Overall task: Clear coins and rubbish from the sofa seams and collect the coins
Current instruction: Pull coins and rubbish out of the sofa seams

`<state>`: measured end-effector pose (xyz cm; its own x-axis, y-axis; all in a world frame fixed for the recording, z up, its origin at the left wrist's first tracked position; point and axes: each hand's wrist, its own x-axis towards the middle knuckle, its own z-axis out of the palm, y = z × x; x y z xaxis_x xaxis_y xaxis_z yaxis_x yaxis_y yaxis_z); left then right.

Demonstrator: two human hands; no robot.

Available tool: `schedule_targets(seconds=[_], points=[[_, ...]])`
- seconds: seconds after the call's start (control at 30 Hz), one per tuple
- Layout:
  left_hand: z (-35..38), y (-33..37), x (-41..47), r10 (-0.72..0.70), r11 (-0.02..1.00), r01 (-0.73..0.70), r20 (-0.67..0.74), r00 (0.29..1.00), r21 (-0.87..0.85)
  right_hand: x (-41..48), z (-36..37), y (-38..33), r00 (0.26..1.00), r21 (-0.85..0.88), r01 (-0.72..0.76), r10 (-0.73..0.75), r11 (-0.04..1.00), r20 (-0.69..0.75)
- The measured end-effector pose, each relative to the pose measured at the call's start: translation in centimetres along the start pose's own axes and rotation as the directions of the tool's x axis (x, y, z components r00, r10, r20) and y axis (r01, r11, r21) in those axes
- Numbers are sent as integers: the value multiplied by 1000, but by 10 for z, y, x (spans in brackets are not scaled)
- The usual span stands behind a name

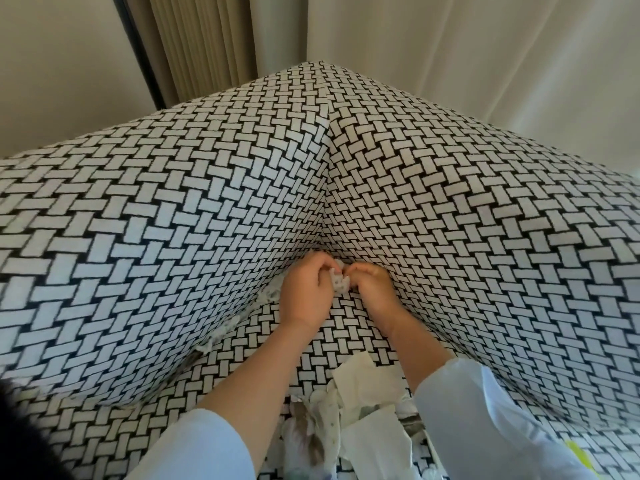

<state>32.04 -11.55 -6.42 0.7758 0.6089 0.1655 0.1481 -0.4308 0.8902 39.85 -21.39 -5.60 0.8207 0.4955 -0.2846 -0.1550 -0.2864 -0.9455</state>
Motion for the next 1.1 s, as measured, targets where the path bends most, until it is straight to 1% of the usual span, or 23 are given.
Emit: schedule_targets(seconds=[0.07, 0.17, 0.27, 0.33, 0.37, 0.47, 0.5, 0.53, 0.57, 0.63, 0.67, 0.7, 0.73, 0.8, 0.83, 0.9, 0.97, 1.03, 1.1], points=[[-4, 4, -7, 2, 1000, -2, -1, 1000, -25, -7, 2, -3, 998, -50, 57, -57, 997, -8], [-8, 8, -14, 32, 999, -32, 14, 999, 34, -24, 3, -6, 988, -101, 151, -151, 983, 11], [-13, 13, -18, -22, 996, 19, 35, 999, 88, -48, -1, -3, 984, -118, 178, -178, 977, 16], [-20, 16, -20, -84, 992, 73, 107, 991, 104, -64, -7, -4, 981, -131, 192, -187, 973, 51], [-23, 18, -21, -112, 992, 98, 176, 978, 84, -69, -13, -6, 982, -134, 184, -177, 974, 60], [-32, 26, -25, -142, 986, 165, 416, 898, -19, -77, -34, -15, 987, -91, 120, -109, 989, 118], [-33, 28, -26, -141, 985, 170, 443, 885, -27, -78, -40, -20, 985, -101, 113, -97, 989, 145], [-34, 29, -27, -138, 985, 167, 433, 891, -30, -77, -44, -23, 983, -130, 115, -94, 985, 154], [-34, 29, -27, -134, 989, 149, 385, 913, -12, -74, -46, -24, 984, -180, 131, -105, 975, 145], [-34, 28, -26, -83, 992, 58, 234, 969, 112, -64, -44, -23, 984, -307, 164, -131, 937, 124], [-33, 27, -25, -39, 980, 4, 174, 984, 198, -58, -41, -21, 985, -346, 152, -111, 926, 134], [-32, 25, -23, -6, 958, -39, 154, 988, 284, -50, -37, -19, 985, -368, 122, -67, 922, 158], [-30, 22, -20, -4, 930, -62, 179, 984, 363, -43, -32, -15, 984, -398, 86, -15, 913, 180], [-26, 15, -15, -87, 866, -72, 290, 953, 495, -30, -23, -9, 979, -489, 51, 52, 871, 195], [-24, 13, -11, -122, 840, -78, 327, 937, 537, -23, -18, -5, 981, -533, 41, 67, 845, 181], [-22, 12, -1, -122, 813, -111, 353, 927, 572, -13, -11, -3, 984, -602, 26, 84, 798, 154], [-20, 13, 10, -100, 792, -149, 366, 925, 592, -5, -7, -3, 982, -617, 37, 87, 786, 169], [-17, 13, 19, -98, 760, -178, 381, 919, 625, 6, -5, -4, 973, -590, 53, 92, 806, 213], [-14, 9, 24, -103, 736, -200, 399, 911, 647, 16, -3, -5, 962, -556, 34, 123, 831, 242]])
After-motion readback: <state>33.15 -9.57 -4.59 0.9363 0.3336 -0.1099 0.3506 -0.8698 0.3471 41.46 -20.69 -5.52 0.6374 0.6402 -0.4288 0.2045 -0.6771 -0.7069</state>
